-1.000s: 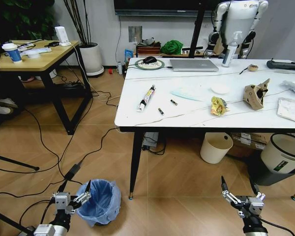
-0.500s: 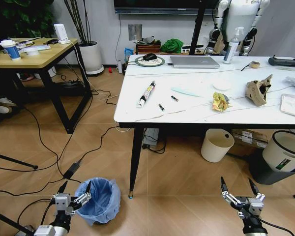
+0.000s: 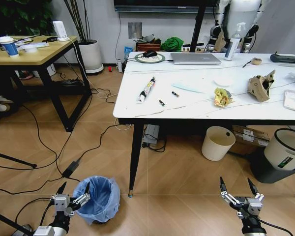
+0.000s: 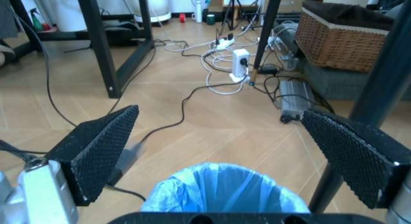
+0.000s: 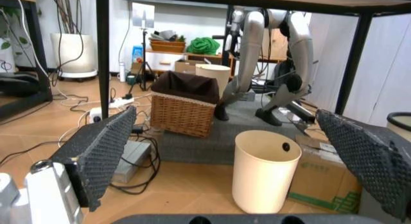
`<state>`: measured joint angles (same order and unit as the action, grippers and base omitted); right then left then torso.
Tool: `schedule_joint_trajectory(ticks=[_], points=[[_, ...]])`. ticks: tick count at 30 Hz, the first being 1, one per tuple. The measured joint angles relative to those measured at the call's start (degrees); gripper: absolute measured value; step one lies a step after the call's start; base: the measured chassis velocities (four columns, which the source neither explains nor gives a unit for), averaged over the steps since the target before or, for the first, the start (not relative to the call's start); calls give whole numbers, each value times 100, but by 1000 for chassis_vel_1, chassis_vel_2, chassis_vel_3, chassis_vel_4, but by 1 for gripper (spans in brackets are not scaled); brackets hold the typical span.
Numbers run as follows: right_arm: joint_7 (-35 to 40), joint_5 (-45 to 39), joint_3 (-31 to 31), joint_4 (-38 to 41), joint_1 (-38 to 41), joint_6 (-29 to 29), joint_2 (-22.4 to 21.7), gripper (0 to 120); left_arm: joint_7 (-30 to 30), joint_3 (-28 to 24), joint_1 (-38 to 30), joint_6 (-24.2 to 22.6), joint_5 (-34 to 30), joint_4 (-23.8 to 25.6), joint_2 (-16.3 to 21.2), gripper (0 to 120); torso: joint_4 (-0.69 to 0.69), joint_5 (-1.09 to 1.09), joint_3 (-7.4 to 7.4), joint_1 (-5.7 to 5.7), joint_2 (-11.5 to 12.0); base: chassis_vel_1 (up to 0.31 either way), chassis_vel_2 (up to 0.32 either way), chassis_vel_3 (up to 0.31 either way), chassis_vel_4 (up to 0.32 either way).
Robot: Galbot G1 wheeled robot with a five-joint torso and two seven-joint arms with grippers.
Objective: Pick up the trash bin and place the trash from the table into it.
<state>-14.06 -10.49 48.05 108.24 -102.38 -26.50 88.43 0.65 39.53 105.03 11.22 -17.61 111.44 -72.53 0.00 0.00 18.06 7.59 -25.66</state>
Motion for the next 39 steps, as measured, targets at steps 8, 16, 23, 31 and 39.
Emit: schedule_joint_trajectory(ticks=[8,16,23,31,39], points=[[-40,37,-70,-60,44,-54,125,100,18,142,-335,-29,-268,-664,193,100,0,-1,-66,-49,113,0,0,0,0],[-110,125,-220,-160,11,-208,365,100,123,139,-1070,-289,-397,-1971,251,100,0,-1,-59,-48,107,0,0,0,0],[-136,355,-404,-266,-151,-442,369,100,264,-61,-1642,-977,-390,-2635,194,100,-1,-1,-47,-41,88,0,0,0,0],[-159,422,-540,-382,-157,-514,382,100,244,-45,-1835,-1285,-205,-2984,108,100,0,1,-38,-35,74,0,0,0,0],[-156,416,-526,-392,-113,-458,379,100,170,-11,-1969,-1410,-233,-3213,108,100,0,0,-32,-31,63,0,0,0,0]])
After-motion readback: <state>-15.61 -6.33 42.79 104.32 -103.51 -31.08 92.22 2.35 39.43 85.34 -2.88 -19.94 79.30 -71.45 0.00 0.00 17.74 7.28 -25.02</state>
